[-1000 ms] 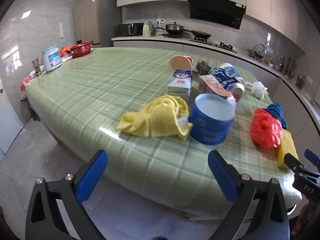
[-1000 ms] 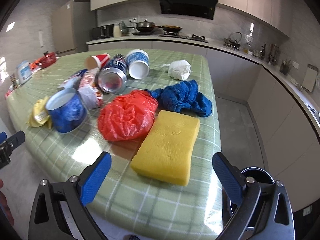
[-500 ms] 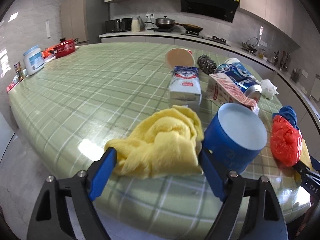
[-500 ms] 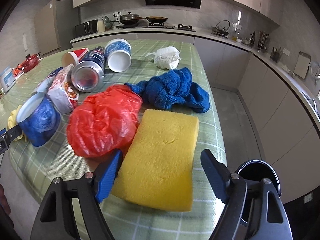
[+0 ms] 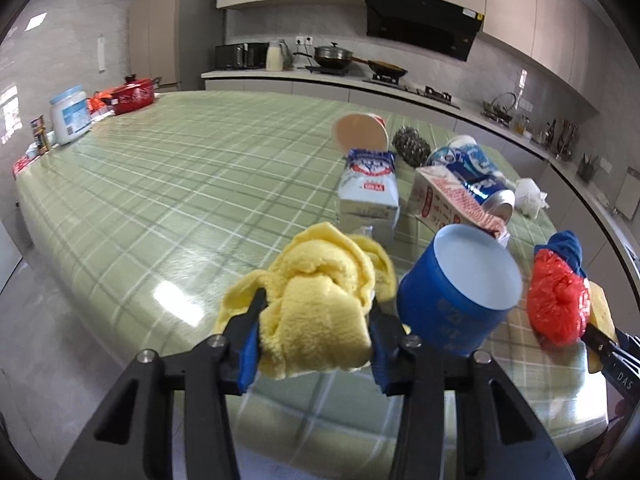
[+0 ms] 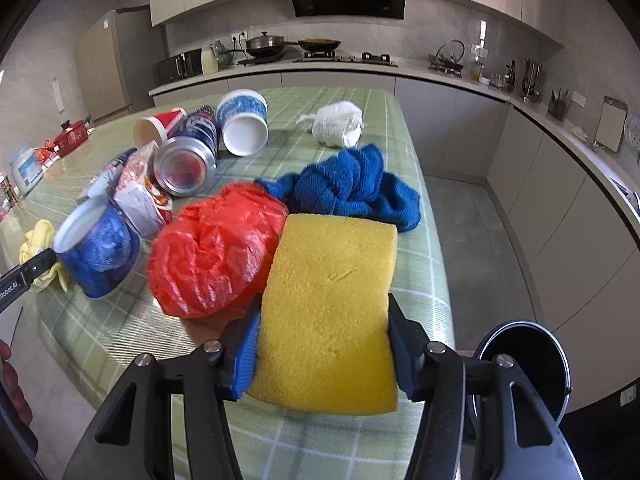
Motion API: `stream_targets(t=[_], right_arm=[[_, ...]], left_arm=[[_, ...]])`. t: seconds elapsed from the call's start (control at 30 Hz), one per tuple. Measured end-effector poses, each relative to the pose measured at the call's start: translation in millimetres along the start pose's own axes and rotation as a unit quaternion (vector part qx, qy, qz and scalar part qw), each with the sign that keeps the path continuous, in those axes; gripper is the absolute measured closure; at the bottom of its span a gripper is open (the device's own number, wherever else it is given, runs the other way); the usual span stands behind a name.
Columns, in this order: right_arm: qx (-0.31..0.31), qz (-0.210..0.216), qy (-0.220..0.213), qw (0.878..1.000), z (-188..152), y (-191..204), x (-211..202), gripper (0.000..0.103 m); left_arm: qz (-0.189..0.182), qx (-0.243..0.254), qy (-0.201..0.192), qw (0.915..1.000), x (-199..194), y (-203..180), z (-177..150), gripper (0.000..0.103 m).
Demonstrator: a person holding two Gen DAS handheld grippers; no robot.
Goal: Collect trash
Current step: 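Grasp the yellow sponge with the right tool while the left tool grasps the yellow cloth, then carry the sponge and cloth in both tools over the black bin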
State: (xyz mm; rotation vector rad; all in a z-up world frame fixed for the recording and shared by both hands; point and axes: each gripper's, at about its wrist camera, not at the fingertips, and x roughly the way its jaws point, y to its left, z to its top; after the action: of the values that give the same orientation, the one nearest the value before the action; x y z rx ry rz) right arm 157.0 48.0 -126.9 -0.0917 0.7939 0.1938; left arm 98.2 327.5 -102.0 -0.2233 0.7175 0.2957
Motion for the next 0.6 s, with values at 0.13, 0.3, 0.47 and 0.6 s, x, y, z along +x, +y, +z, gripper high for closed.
stream_targets(t=[0.13,0.3,0.47,0.6], right_arm=[[0.001,0.007,-0.015,1.0,2.8,-3.9,-16.3,0.046],[0.004,0.011,-0.035,0.999,6.1,-18.7,-40.5,0.046],[0.015,0.005,-0.05,0.999,3.6,-44.5,-63.3,0.046],[0.027,-0.008,-0.056,0.998,-2.6,-71.9,-81.2,0.046]], left_arm=[[0.008,-0.007,-0.01,0.9999,-22.2,0.6,0.1,0.057],[0.005,0.008,-0.025,0.9997,-51.6,-18.3,1.0,0.057],[-0.022,0.031,-0.036,0.9986,-69.0,-52.3,1.1,0.057],[-0.056,0.058,-0.041,0.9959,-76.7,-91.0,-1.0,0.057]])
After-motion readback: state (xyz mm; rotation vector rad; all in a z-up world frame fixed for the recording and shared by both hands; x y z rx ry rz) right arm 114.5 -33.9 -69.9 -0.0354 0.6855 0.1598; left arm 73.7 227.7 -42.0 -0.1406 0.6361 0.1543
